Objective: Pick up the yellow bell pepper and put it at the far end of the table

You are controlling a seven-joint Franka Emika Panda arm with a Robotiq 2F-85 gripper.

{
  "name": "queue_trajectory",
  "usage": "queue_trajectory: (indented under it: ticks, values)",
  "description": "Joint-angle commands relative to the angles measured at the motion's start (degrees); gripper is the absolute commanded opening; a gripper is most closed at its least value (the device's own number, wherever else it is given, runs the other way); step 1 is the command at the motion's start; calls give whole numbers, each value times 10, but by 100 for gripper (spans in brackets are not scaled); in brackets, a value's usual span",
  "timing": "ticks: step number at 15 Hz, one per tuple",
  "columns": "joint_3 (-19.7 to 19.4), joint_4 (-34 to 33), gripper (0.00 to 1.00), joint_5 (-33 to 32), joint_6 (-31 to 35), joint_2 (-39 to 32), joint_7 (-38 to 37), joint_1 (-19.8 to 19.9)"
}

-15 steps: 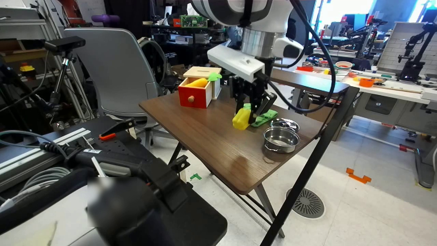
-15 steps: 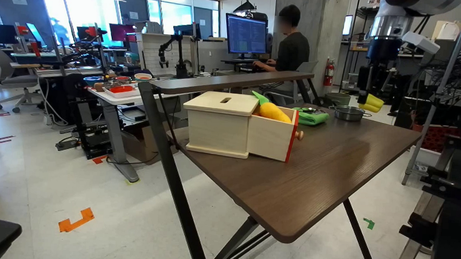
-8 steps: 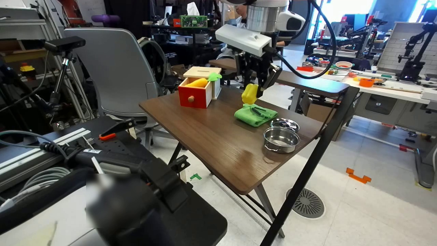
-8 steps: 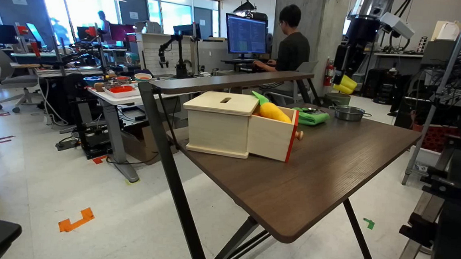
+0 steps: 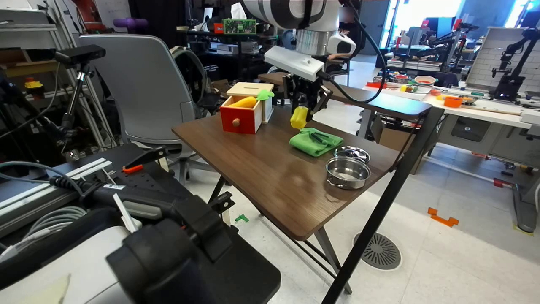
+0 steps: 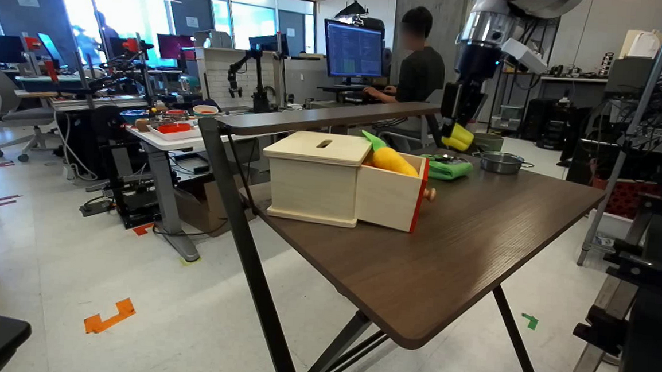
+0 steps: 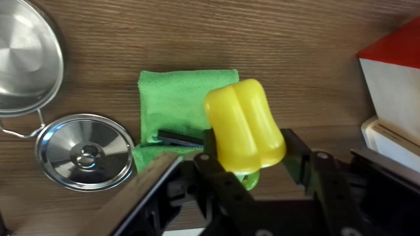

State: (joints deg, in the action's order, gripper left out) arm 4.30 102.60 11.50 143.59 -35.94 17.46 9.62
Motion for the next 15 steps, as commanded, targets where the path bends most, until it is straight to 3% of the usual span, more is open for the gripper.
queue_trajectory:
  ticks: [1, 14, 15]
  values:
    - [3, -79, 26, -20, -43, -56, -12, -17]
    - [4, -235, 26, -36, -141, -177, -13, -29]
    - [2, -241, 76, -38, -146, -180, -13, -31]
